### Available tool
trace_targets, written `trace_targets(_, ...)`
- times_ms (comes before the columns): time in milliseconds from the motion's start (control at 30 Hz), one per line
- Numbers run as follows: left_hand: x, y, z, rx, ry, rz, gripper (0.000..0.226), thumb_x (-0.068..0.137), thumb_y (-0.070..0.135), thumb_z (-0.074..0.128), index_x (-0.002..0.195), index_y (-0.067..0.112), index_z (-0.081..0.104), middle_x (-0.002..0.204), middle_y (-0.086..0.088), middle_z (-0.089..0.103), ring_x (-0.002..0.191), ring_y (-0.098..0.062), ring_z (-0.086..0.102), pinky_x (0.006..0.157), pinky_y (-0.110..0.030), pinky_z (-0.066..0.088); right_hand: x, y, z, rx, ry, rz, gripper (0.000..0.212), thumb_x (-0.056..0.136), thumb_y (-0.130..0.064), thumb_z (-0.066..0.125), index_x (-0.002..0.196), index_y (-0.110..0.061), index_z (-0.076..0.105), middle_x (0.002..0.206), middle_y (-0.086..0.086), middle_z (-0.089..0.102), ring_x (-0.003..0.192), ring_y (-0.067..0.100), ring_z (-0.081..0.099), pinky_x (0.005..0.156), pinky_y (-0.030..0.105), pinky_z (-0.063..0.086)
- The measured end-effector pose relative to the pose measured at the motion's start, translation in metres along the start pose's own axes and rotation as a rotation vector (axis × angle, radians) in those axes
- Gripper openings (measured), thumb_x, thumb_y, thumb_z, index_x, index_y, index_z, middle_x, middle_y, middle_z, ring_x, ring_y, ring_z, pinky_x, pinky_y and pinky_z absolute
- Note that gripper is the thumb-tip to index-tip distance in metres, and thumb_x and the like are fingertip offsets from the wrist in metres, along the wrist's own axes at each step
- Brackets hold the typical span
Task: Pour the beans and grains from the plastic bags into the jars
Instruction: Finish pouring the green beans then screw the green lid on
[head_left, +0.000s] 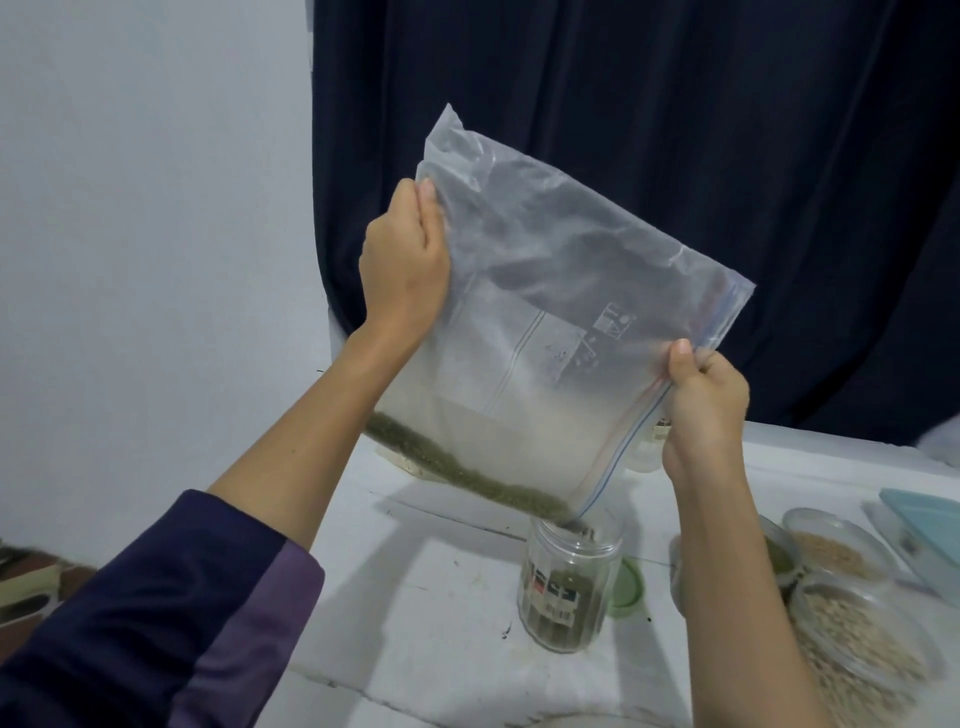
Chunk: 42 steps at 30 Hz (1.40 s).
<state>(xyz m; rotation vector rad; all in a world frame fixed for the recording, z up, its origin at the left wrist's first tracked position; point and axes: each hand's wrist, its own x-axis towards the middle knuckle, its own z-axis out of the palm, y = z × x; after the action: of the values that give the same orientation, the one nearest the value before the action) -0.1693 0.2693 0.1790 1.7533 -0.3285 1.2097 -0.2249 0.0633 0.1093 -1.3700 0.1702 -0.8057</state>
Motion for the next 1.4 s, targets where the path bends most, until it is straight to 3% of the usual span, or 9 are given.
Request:
trace_targets(67,0.0,0.0,-0.001,0.003,0.003,0.002,0.039,0.103,0.024,0.03,0.064,0.026,0.023,0.057,0.011,0.029,0.046,-0.004,0.031,0.049,-0.019,0.025,0.0,0.0,0.001,0.013,-0.007,-0.002,0.025,0.101,-0.017,0.048,0.089,0.002,0.059,0.076,0.002,0.05,0.072,0.01,0.045,0.069,0.023,0.039)
trace_targets(167,0.0,-0.001,-0.001,0.0,0.003,0.002,0.039,0.103,0.024,0.031,0.065,0.026,0.024,0.057,0.011,0.029,0.047,-0.004,0.03,0.049,-0.019,0.025,0.0,0.0,0.001,0.03,0.022,0.004,0.025,0.1,-0.018,0.049,0.077,-0.009,0.054,0.074,-0.001,0.05,0.074,0.012,0.046,0.071,0.022,0.041)
trace_targets(400,0.001,-0.002,-0.002,0.009,-0.008,0.012,0.038,0.103,0.026,0.03,0.065,0.027,0.026,0.057,0.011,0.031,0.048,-0.007,0.029,0.049,-0.02,0.025,0.003,0.004,-0.003,0.056,0.029,0.017,0.019,0.099,-0.017,0.052,0.095,-0.001,0.061,0.08,0.004,0.051,0.079,0.014,0.048,0.074,0.022,0.042)
trace_targets(533,0.001,-0.002,-0.002,0.027,-0.061,0.021,0.038,0.103,0.025,0.031,0.066,0.027,0.025,0.058,0.01,0.032,0.051,-0.008,0.029,0.052,-0.027,0.027,0.004,0.008,-0.002,0.033,0.071,0.013,0.03,0.1,-0.018,0.049,0.07,-0.014,0.049,0.071,-0.004,0.048,0.067,0.007,0.044,0.069,0.02,0.04)
trace_targets(733,0.001,-0.004,-0.003,0.016,-0.075,0.029,0.038,0.103,0.025,0.032,0.066,0.028,0.026,0.058,0.011,0.033,0.052,-0.008,0.03,0.053,-0.026,0.027,0.006,0.011,-0.002,0.038,0.081,-0.009,0.032,0.1,-0.017,0.049,0.068,-0.017,0.044,0.071,-0.005,0.044,0.069,0.008,0.042,0.073,0.022,0.038)
trace_targets(933,0.003,-0.004,-0.003,-0.006,-0.072,0.033,0.038,0.103,0.025,0.032,0.066,0.027,0.027,0.057,0.011,0.032,0.05,-0.007,0.03,0.052,-0.027,0.027,0.006,0.011,-0.002,0.043,0.051,-0.002,0.031,0.1,-0.017,0.049,0.07,-0.014,0.047,0.07,-0.004,0.044,0.069,0.008,0.041,0.074,0.024,0.038)
trace_targets(1033,0.003,-0.003,-0.003,-0.013,-0.07,0.034,0.038,0.103,0.025,0.033,0.065,0.028,0.027,0.057,0.011,0.033,0.049,-0.006,0.032,0.052,-0.026,0.027,0.008,0.013,-0.001,0.025,0.015,0.006,0.028,0.1,-0.018,0.05,0.083,0.003,0.058,0.075,-0.001,0.048,0.075,0.013,0.045,0.077,0.028,0.039)
trace_targets(1267,0.003,-0.002,-0.002,-0.038,-0.072,0.052,0.038,0.101,0.025,0.037,0.064,0.026,0.027,0.056,0.011,0.031,0.05,-0.007,0.029,0.052,-0.031,0.027,0.008,0.014,0.001,0.011,0.049,-0.014,0.022,0.101,-0.017,0.047,0.101,-0.005,0.065,0.09,-0.003,0.063,0.083,0.007,0.056,0.08,0.02,0.043)
trace_targets(1400,0.004,-0.001,-0.003,-0.044,-0.073,0.067,0.039,0.101,0.024,0.038,0.064,0.027,0.027,0.057,0.012,0.031,0.049,-0.005,0.032,0.051,-0.027,0.026,0.01,0.013,-0.001,0.039,0.06,0.016,0.019,0.102,-0.016,0.044,0.098,-0.006,0.058,0.08,-0.004,0.062,0.076,0.005,0.057,0.078,0.02,0.043)
